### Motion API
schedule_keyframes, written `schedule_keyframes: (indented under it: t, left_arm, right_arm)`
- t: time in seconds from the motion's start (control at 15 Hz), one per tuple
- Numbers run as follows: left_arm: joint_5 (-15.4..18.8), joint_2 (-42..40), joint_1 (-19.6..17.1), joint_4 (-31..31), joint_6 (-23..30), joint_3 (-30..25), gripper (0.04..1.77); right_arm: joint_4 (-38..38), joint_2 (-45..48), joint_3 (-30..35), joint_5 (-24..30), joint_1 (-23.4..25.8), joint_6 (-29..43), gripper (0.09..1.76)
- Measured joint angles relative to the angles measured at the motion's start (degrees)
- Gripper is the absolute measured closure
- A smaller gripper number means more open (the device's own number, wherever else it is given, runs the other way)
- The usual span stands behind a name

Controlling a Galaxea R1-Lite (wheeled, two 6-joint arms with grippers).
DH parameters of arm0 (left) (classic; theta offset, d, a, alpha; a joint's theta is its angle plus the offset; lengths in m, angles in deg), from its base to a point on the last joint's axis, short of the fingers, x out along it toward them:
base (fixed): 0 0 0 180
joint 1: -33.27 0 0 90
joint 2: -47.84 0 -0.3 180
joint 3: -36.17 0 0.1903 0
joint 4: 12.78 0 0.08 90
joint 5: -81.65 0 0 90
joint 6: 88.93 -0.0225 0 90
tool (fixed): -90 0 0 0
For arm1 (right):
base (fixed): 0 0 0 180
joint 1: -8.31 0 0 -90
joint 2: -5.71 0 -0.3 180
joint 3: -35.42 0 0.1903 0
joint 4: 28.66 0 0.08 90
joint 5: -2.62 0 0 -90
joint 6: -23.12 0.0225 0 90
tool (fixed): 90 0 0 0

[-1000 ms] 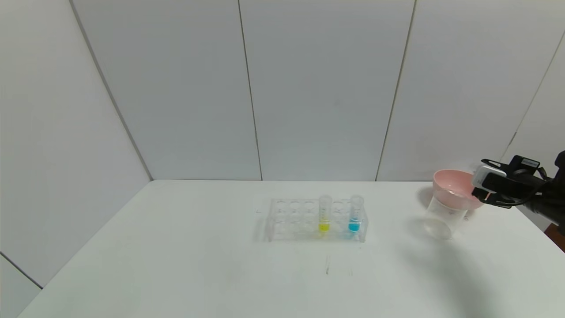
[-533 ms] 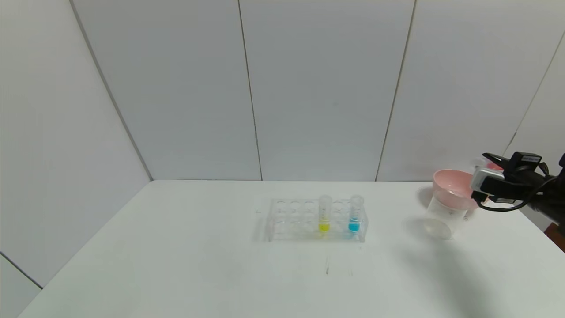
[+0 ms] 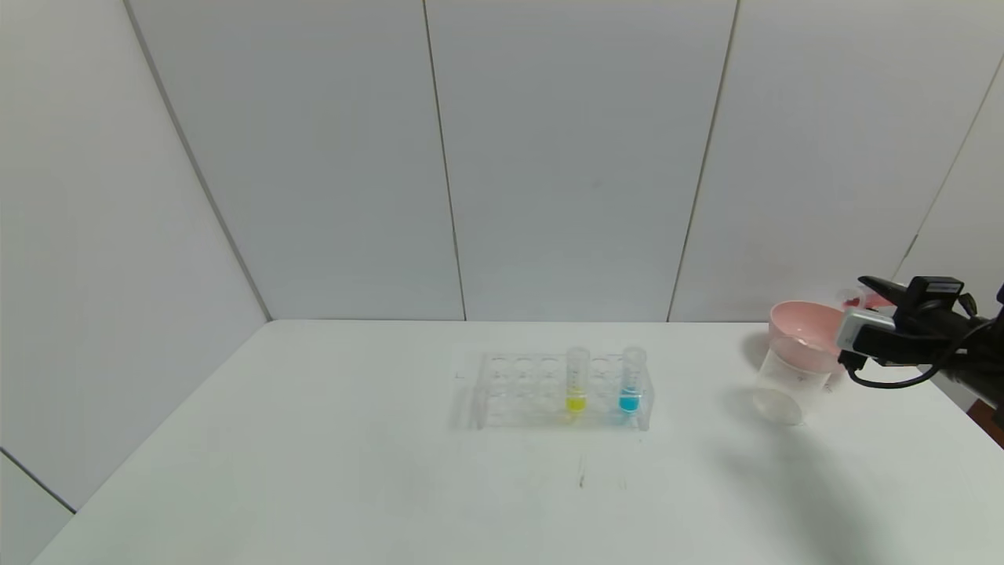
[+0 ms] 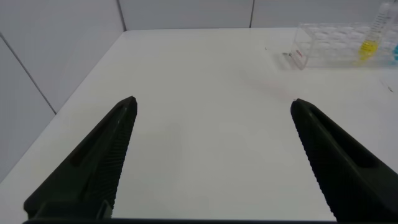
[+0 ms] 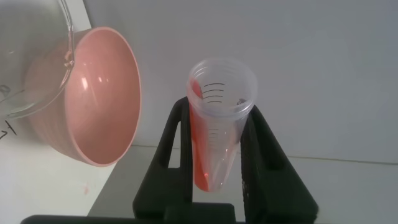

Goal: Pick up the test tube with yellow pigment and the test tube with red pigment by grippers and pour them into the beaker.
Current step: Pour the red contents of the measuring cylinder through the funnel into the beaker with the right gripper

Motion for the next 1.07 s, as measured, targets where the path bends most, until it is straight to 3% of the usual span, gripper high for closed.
schedule_keyframes:
  t: [1.07]
  left_arm:
    - [0.0, 0.0, 0.0, 0.0, 0.0, 0.0, 0.05]
  right_arm:
    - [-1.9, -0.2, 2.3, -0.2, -1.0, -4.8, 1.35]
